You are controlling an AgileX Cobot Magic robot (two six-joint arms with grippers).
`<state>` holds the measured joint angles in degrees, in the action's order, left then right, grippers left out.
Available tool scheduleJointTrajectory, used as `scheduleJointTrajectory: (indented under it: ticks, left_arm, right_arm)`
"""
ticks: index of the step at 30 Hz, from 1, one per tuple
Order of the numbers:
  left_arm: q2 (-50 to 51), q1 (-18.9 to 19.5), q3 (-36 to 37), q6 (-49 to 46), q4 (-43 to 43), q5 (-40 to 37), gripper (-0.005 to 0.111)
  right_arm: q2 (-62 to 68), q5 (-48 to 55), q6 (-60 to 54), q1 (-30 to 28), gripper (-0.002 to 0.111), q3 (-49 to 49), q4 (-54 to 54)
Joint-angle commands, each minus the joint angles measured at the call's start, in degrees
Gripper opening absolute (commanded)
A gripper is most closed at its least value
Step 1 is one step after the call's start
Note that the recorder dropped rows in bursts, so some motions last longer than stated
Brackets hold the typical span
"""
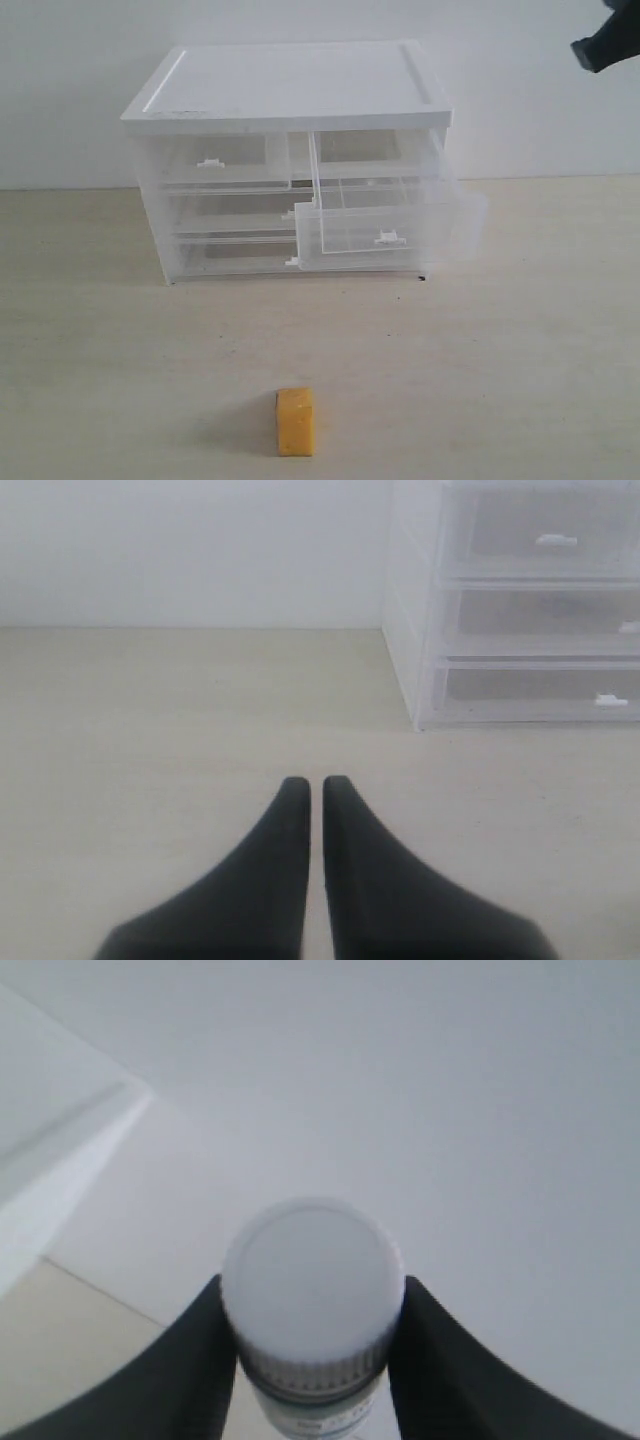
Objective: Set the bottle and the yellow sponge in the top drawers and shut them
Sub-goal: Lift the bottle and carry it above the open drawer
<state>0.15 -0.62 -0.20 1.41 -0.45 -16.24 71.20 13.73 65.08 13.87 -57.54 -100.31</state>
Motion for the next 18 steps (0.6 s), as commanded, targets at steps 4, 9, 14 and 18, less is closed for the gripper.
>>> scheduleJointTrajectory:
  ticks: [4,9,14,18]
  left_arm:
    - [-0.15,0.10,0.20,0.48,0.09,0.27,0.004]
    - [-0.15,0.10,0.20,0.48,0.09,0.40,0.004]
    - [-0.15,0.10,0.20,0.48,0.09,0.40,0.004]
    - [-0.15,0.10,0.20,0.48,0.09,0.40,0.004]
  right_arm:
    - [0.04,17.80,-22.45,-0.25,0.000,-0.53,12.87]
    - [0.04,22.76,-48.19,-0.25,0.000,-0.65,32.06]
    - [0.04,26.73,-71.56,-0.25,0.000,-2.68,60.59]
    - [0.32,33.87,-83.11,-0.25,0.000,-7.05,80.84]
